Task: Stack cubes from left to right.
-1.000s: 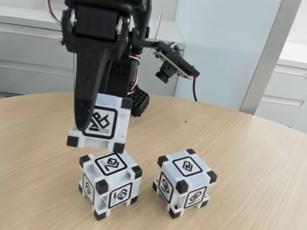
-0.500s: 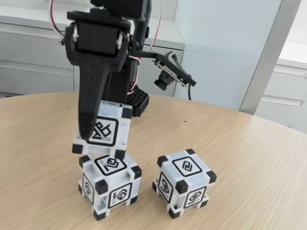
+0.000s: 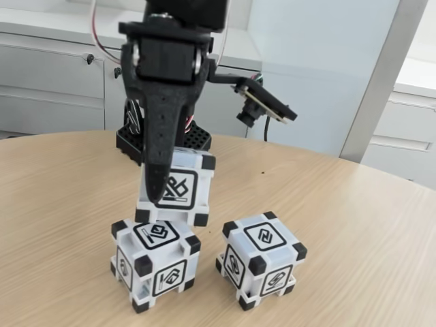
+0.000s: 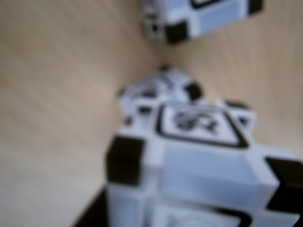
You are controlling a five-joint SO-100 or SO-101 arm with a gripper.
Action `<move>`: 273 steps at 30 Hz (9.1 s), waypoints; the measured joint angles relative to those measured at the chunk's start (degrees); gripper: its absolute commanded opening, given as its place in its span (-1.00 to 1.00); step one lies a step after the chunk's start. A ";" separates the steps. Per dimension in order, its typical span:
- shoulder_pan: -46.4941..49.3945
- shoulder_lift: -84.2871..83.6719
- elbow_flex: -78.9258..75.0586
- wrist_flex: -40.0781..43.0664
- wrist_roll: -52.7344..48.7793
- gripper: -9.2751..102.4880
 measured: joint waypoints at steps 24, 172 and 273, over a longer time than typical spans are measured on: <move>1.93 0.00 0.00 -0.09 -1.93 -0.49; -22.50 -36.30 -27.42 -3.96 3.08 -0.47; 3.43 -15.91 -35.16 22.94 -6.68 -0.48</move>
